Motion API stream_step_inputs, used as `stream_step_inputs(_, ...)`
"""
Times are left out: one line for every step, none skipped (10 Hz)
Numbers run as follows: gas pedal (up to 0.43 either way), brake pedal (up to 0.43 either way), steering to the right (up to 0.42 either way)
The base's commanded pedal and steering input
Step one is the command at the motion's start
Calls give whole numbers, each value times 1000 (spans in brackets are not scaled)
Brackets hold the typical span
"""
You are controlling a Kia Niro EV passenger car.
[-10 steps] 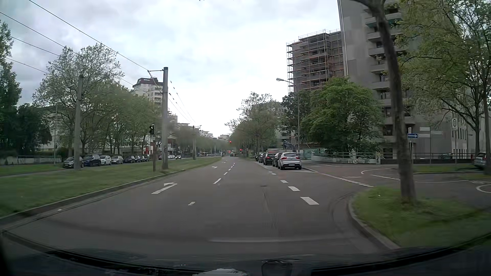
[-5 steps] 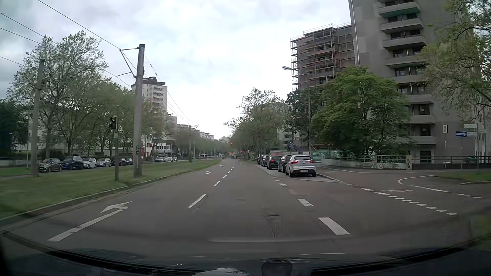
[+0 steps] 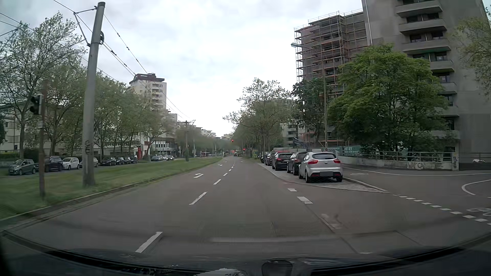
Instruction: Follow the waypoints while adhering to traffic rules and regulations
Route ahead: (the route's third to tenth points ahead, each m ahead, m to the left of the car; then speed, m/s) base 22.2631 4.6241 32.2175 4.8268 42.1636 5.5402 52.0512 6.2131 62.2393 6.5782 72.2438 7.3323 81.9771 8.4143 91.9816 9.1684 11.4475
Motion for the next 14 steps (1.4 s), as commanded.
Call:
stream_step_inputs(28,0,-5)
stream_step_inputs(28,0,-6)
stream_step_inputs(28,0,-4)
stream_step_inputs(20,0,-5)
stream_step_inputs(20,0,-5)
stream_step_inputs(20,0,-5)
stream_step_inputs(20,0,-5)
stream_step_inputs(20,0,-5)
stream_step_inputs(20,0,-5)
stream_step_inputs(20,0,-4)
stream_step_inputs(20,0,-4)
stream_step_inputs(20,0,-4)
stream_step_inputs(20,0,-4)
stream_step_inputs(20,0,-6)
